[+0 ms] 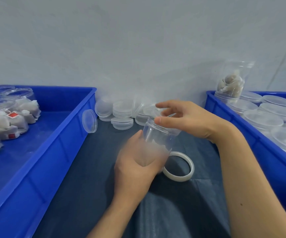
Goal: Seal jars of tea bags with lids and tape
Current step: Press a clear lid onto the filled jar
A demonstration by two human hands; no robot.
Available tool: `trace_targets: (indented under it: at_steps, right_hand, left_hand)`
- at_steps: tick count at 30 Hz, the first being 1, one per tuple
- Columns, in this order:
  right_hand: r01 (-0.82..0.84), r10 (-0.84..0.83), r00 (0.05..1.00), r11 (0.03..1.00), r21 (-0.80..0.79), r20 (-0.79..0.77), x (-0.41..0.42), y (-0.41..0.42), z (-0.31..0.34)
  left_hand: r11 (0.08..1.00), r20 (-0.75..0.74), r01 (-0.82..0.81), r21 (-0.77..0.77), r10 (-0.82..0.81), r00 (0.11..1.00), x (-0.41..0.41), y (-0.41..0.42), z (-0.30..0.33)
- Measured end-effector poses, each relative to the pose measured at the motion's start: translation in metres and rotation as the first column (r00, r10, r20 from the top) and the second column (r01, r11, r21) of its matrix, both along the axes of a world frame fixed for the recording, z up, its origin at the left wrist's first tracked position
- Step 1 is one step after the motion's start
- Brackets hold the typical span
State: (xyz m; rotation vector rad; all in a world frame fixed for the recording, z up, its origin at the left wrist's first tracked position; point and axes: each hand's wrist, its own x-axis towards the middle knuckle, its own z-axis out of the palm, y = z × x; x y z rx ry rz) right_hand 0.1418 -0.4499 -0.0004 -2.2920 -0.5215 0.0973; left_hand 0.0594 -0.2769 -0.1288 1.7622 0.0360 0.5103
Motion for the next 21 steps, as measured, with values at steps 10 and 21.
trace_targets:
  at_steps: [10,21]
  right_hand:
    - [-0.07,0.068,0.995,0.997,-0.022,-0.072,-0.0022,-0.0008,0.0021]
    - [-0.195,0.197,0.973,0.98,0.029,-0.121,-0.0075,0.0025,0.0047]
  left_hand:
    - [0.996,0.022,0.079,-0.043,-0.078,0.997,-0.0014,0.0013,-0.0007]
    - [0.988,0.092,0.141,-0.065,-0.135,0.987,-0.0012,0.0039,-0.0023]
